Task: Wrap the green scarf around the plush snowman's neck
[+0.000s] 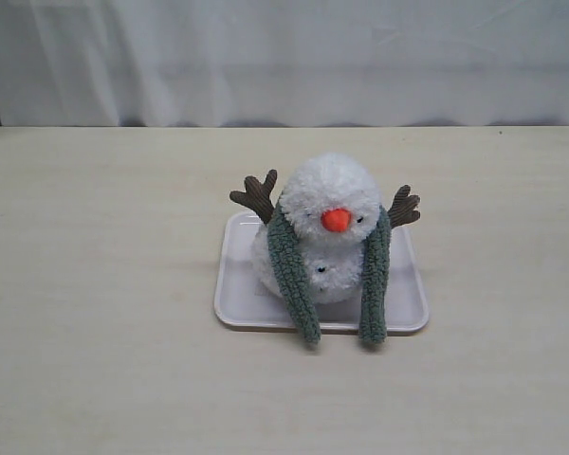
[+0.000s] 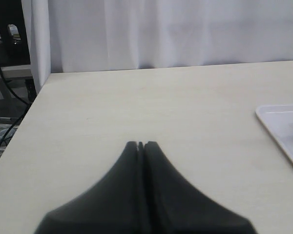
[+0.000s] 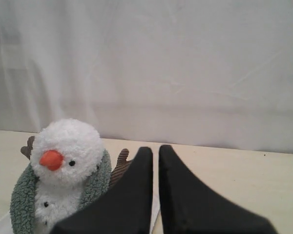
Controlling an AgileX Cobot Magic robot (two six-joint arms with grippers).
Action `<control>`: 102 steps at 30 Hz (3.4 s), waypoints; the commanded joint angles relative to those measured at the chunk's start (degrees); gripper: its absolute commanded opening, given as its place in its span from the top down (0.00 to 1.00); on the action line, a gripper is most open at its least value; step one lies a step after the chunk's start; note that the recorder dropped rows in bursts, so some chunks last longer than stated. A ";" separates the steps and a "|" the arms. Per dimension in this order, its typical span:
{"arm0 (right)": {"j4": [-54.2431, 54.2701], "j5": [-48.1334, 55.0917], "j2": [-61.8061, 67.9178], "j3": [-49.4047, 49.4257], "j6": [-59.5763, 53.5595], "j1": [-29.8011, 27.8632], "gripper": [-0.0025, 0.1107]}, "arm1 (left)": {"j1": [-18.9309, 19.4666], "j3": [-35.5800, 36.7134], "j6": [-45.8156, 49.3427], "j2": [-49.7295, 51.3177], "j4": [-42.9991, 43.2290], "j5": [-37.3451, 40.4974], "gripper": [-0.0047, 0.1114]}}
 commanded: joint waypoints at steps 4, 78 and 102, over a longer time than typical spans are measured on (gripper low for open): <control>-6.72 1.38 -0.10 0.12 7.02 -0.35 0.94 | -0.08 0.19 -0.15 -0.15 -0.06 -0.45 0.96; -7.70 23.73 -4.36 0.12 -0.46 -12.47 0.94 | -0.08 0.19 -0.15 -0.15 -0.06 -0.45 0.96; -7.70 23.73 -4.36 0.12 -0.46 -12.47 0.94 | -0.08 0.19 -0.15 -0.15 -0.06 -0.45 0.96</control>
